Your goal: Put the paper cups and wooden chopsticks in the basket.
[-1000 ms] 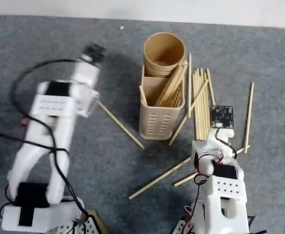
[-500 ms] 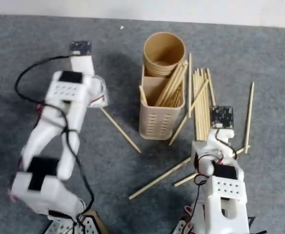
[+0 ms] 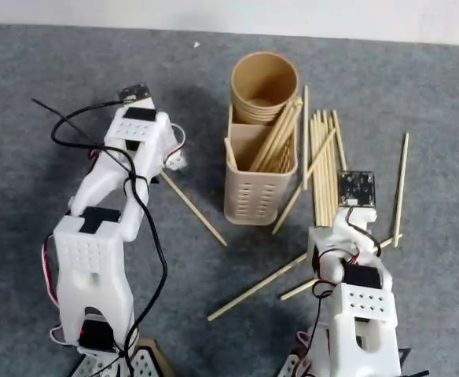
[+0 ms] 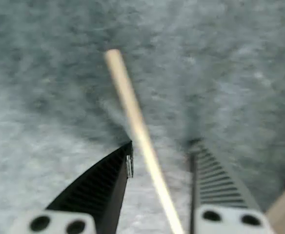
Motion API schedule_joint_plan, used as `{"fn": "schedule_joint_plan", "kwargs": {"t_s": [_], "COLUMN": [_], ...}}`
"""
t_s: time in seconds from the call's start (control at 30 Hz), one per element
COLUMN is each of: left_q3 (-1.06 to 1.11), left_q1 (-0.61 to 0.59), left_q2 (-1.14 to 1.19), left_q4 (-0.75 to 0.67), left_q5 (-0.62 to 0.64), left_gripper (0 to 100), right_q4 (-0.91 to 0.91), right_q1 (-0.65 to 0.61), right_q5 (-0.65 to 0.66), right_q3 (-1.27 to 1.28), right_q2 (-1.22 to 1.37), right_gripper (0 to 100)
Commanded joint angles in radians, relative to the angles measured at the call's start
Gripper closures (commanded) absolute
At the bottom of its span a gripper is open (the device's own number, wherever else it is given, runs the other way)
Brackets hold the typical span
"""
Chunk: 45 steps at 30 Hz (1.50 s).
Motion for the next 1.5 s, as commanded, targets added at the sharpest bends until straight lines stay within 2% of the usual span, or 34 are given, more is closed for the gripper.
{"fn": "schedule_joint_plan", "kwargs": {"t_s": [0.0,0.1,0.2,0.43,0.57,0.73,0.9,1.13,1.47], "left_q3": [-0.012,-0.018,-0.117,-0.65,-1.05,-1.472,-1.465,-1.46,-1.468], "left_q1": [-0.025,-0.053,-0.099,-0.17,-0.099,0.104,0.275,0.43,0.478], "left_q2": [0.005,-0.002,-0.004,-0.097,-0.194,-0.278,-0.36,-0.285,-0.142], "left_q4": [0.006,0.006,0.028,0.195,0.239,0.253,0.256,0.258,0.269], "left_q5": [0.008,0.006,0.005,-0.143,-0.247,-0.414,-0.473,-0.477,-0.477], "left_gripper": [100,99,99,99,99,100,100,100,99], "right_q4": [-0.016,-0.016,-0.016,-0.016,-0.016,-0.016,-0.018,-0.018,-0.018], "right_q1": [-0.022,-0.022,-0.022,-0.024,-0.024,-0.022,-0.022,-0.022,-0.022], "right_q5": [0.002,0.002,0.002,0.002,0.002,0.002,0.002,0.002,0.002], "right_q3": [-0.004,-0.004,-0.004,-0.004,-0.004,-0.004,-0.004,-0.004,-0.004], "right_q2": [-0.016,-0.016,-0.016,-0.016,-0.016,-0.016,-0.016,-0.016,-0.016], "right_gripper": [99.1,99.1,99.1,99.1,99.1,99.1,99.1,99.1,99.1]}}
